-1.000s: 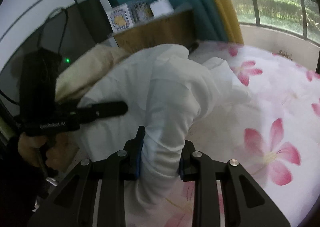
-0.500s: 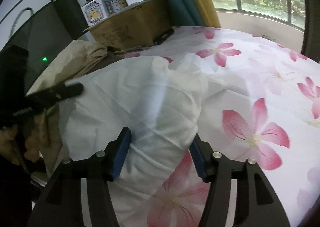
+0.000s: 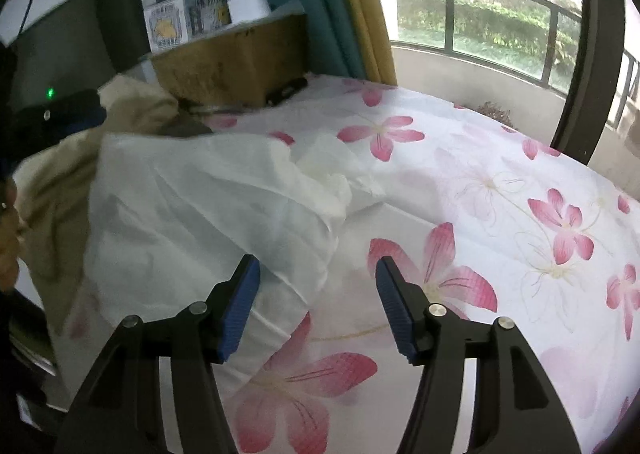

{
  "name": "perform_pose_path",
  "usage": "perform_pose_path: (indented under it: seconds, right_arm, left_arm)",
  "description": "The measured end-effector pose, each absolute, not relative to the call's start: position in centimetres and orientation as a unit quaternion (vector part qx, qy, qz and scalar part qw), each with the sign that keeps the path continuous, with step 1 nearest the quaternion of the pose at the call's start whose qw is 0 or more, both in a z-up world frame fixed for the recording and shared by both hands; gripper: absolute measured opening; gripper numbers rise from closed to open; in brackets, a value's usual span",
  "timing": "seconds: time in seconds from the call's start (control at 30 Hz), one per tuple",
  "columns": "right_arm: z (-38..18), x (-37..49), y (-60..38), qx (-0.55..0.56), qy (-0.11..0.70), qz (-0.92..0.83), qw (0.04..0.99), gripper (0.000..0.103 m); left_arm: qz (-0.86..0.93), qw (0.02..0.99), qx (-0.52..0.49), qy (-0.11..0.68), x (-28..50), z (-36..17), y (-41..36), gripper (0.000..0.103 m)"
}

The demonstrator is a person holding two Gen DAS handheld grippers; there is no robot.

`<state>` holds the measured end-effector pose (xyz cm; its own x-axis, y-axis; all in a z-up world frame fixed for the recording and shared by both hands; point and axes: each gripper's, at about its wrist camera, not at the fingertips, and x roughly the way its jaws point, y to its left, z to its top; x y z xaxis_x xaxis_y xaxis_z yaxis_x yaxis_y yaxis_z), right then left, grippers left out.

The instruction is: Fold large clothes

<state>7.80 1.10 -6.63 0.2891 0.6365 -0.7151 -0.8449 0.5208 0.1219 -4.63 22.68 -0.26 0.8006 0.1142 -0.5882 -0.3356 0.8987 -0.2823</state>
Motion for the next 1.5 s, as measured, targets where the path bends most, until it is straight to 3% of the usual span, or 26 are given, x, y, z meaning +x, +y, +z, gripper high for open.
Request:
perform_pose_path:
  seconds: [0.17,0.37,1.27,1.5]
  right_arm:
    - [-7.4,7.8,1.3,-0.150,0.367,0.468,0.790,0.068]
    - [-7.6,8.1,1.0,-0.141,0.372,0.470,0.787,0.073]
    - [-7.5,6.2,-4.7,-0.134,0.380,0.451,0.796,0.073]
    - [-7.9,5.9,-8.0,-0.121,0.384,0.432,0.807,0.073]
  left_arm:
    - [0.109,0.896,-0.227,0.367,-2.5,-5.2,23.7,0.048]
    - [0.113,0.881,-0.249,0.386,-2.5,-8.2,25.0,0.048]
    - [0.194,0.905,-0.112,0.362,-4.1,-4.1,18.7,0.048]
    - [0.146,0.908,-0.127,0.371,-3.7,-5.1,15.7,0.048]
